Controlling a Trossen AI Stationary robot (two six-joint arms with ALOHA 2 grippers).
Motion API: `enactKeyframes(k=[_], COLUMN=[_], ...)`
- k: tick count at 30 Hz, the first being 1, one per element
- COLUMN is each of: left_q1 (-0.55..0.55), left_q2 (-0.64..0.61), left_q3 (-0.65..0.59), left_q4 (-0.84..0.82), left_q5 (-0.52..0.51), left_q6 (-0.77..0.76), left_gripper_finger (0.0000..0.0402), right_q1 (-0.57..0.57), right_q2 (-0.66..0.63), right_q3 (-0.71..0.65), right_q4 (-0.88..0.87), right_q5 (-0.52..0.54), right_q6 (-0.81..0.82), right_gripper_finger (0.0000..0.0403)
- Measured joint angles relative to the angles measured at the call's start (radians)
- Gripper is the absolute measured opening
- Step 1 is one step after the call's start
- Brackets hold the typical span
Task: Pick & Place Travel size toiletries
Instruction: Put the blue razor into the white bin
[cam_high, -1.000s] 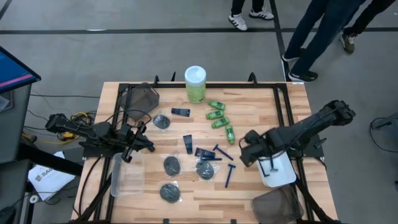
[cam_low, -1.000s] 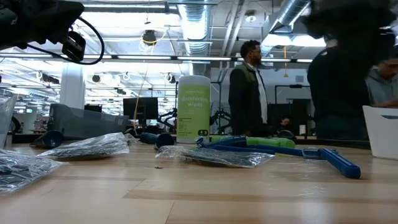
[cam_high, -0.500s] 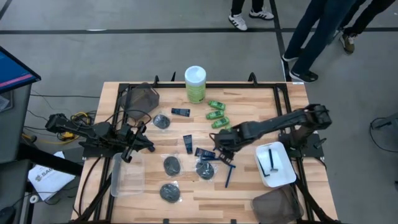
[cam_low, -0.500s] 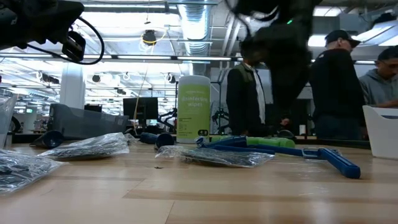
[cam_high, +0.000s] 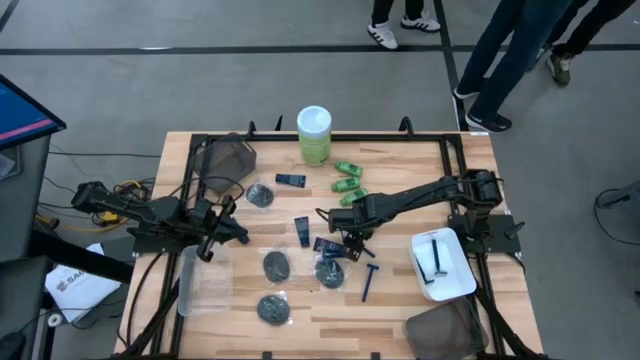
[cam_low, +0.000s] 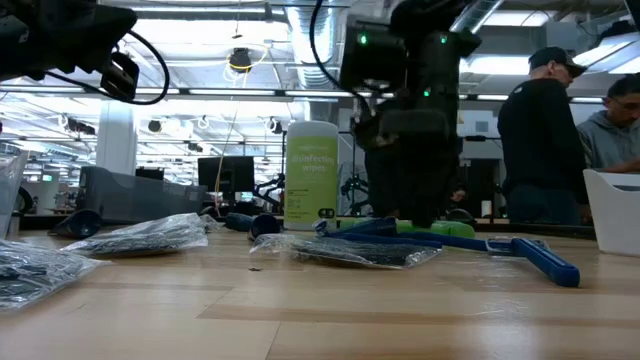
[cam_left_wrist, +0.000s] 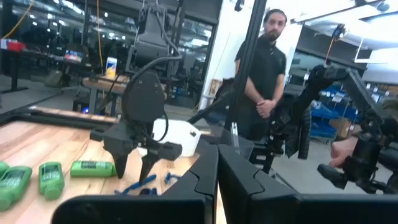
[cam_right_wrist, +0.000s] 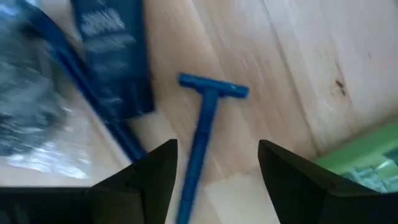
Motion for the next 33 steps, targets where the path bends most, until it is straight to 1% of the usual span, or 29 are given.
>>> enactKeyframes(k=[3,5,7,12,14,16,22,25,26,29,33], left_q1=[0.0,0.0,0.0,0.0,0.0,0.0,0.0,0.0,0.0,0.0,0.0], left_q2=[0.007,0.01,0.012,0.024,0.027,0.027,0.027,0.026,0.026,0.026,0.026], left_q3=[0.0,0.0,0.0,0.0,0.0,0.0,0.0,0.0,0.0,0.0,0.0], left_q4=[0.003,0.004,0.005,0.013,0.014,0.015,0.016,0.016,0.016,0.018,0.019], left_q5=[0.0,0.0,0.0,-0.001,0.0,0.0,0.0,0.0,0.0,0.0,0.0], left_q6=[0.0,0.0,0.0,0.0,0.0,0.0,0.0,0.0,0.0,0.0,0.0], left_gripper_finger=[0.0003,0.0003,0.0003,0.0003,0.0003,0.0003,0.0003,0.0003,0.0003,0.0003,0.0003], right_q1=[-0.01,-0.015,-0.017,-0.014,-0.015,-0.015,-0.034,-0.041,-0.044,-0.05,-0.063], right_q2=[0.017,0.025,0.042,0.073,0.073,0.073,0.072,0.065,0.058,0.031,-0.08], right_q3=[0.005,-0.001,0.003,0.006,0.005,0.004,0.003,0.002,0.0,-0.002,0.0], right_q4=[0.044,0.026,0.064,0.046,0.045,0.044,0.03,0.029,0.031,0.033,-0.001], right_q5=[-0.01,-0.016,-0.022,-0.018,-0.019,-0.013,-0.014,-0.018,-0.02,-0.026,-0.026], right_q6=[-0.016,-0.019,-0.022,-0.027,-0.027,-0.027,-0.027,-0.037,-0.049,-0.061,-0.05], right_gripper_finger=[0.0216,0.0216,0.0216,0.0209,0.0194,0.0169,0.0068,0.0026,0.002,0.0022,0.0031])
